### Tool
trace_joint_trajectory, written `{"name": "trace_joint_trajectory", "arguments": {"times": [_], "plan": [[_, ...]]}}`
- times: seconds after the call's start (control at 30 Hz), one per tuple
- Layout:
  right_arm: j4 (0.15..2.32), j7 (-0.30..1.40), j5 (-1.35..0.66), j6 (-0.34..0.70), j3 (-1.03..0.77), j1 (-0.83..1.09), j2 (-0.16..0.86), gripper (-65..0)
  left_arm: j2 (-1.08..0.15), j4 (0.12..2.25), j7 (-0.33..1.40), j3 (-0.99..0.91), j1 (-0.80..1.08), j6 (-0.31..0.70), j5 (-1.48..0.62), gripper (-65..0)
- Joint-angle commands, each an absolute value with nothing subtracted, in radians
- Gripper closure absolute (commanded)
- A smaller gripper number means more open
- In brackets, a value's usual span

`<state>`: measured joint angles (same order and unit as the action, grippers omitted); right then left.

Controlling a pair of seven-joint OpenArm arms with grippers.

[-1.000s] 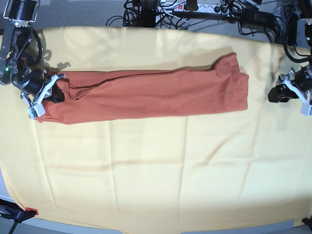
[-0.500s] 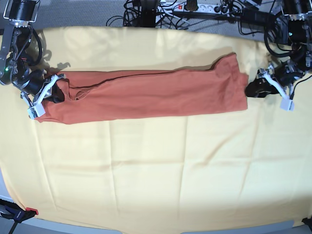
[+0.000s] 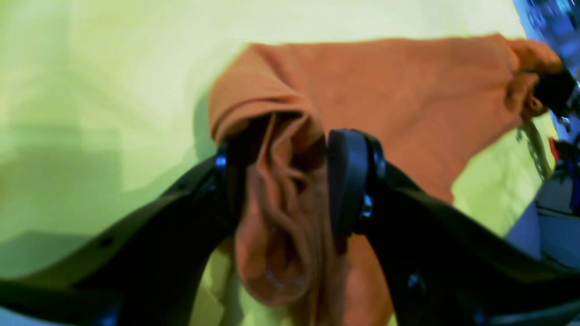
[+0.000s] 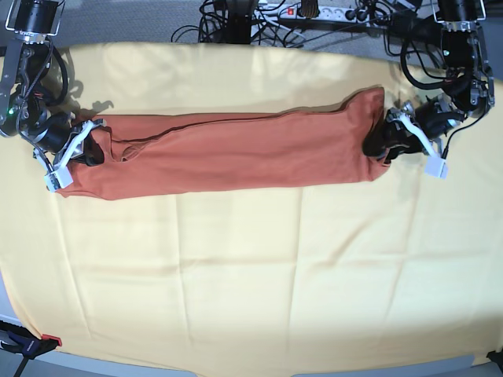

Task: Fold the T-shirt properly
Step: 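Fold the strip end over toward the right gripper with the left gripper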

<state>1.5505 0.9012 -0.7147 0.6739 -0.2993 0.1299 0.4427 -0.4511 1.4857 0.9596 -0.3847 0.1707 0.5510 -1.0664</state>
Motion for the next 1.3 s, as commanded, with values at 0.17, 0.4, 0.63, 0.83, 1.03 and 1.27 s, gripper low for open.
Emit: {"name": "trace_joint_trajectory", "arguments": {"times": [0.17,0.4,0.63,0.83,1.03,1.27], "plan": [[1.559,0.909,-0.709,0.67,-0.308,0.121,0.46,0.0,-0.466,1.497,0.965,-0.387,0.159,0.546,-1.054,0.0],[1.56,0.909,-0.789,0.673,-0.308,0.121,0.461,0.0,-0.471,1.497,0.965,-0.408,0.095,0.529,-1.005,0.0],[1.56,0.909,-0.814,0.685,-0.308,0.119,0.46,0.0,-0.472,1.497,0.972,-0.45,0.068,0.505,-1.013,0.0],[1.56,0.909,-0.811,0.685,-0.308,0.119,0.46,0.0,-0.471,1.499,1.044,-0.453,0.068,0.62,-1.233,0.0],[1.56,0.909,-0.811,0.685,-0.308,0.119,0.46,0.0,-0.441,1.5,1.198,-0.453,0.068,0.698,-1.484,0.0],[1.56,0.91,-0.804,0.685,-0.308,0.124,0.46,0.0,-0.312,1.503,1.171,-0.452,0.034,0.698,-1.484,0.0]]}}
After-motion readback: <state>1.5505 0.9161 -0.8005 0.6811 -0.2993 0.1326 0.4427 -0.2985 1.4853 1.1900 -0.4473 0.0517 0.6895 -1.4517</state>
